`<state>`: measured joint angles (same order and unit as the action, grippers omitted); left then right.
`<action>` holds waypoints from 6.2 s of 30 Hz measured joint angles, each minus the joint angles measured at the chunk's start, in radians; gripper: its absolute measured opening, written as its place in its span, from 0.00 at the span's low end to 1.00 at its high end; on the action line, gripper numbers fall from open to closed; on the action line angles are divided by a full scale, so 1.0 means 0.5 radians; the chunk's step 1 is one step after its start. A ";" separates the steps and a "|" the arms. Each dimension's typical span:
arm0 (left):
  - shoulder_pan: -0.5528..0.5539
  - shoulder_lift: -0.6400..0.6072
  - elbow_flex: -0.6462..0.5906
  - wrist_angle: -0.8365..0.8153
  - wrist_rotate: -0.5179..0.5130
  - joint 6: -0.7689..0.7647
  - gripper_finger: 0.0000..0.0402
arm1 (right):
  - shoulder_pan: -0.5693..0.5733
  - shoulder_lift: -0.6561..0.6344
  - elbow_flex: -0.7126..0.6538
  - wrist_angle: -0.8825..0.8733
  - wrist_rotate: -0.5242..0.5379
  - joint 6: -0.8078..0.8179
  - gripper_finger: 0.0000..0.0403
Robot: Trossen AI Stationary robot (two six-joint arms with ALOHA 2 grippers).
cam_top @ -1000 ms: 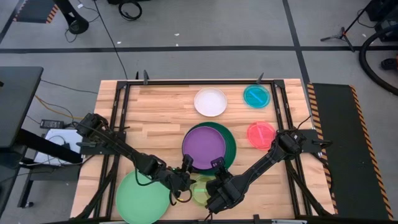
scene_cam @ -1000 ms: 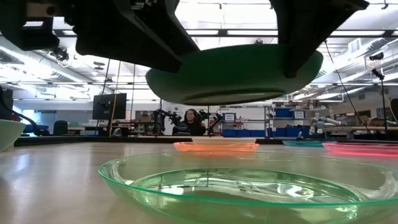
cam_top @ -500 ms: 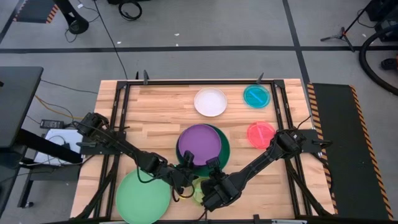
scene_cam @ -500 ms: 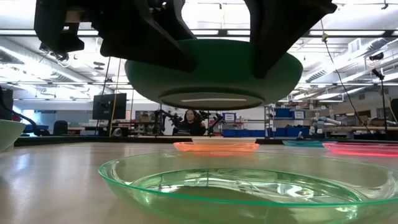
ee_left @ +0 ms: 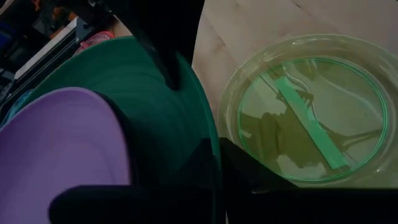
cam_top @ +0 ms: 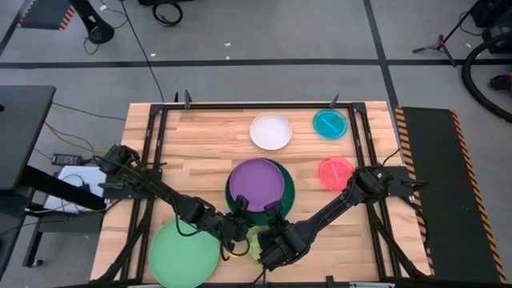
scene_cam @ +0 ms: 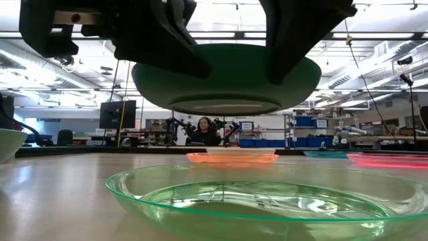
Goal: Stack plastic plates
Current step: Stack the stacked plates on top of the green plate, then stack the light green plate on top of the orange plate
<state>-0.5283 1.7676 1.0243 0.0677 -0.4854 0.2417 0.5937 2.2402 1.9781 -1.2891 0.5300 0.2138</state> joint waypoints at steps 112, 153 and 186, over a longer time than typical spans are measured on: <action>-1.337 0.014 0.782 -1.950 0.094 -2.556 0.23 | 0.182 -0.004 0.001 -0.077 0.001 0.935 0.66; -1.036 -0.017 0.070 -1.823 0.101 -2.781 0.26 | 0.234 -0.004 0.001 0.187 -0.067 0.872 0.66; -0.798 -0.233 0.083 -1.821 -0.515 -2.283 0.26 | 0.385 -0.001 -0.639 1.085 -0.219 0.176 0.54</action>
<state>-0.9274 1.6508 1.0659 -0.8428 -0.7432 -0.8996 0.7860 2.2398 1.6585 -0.7468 0.4205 0.3021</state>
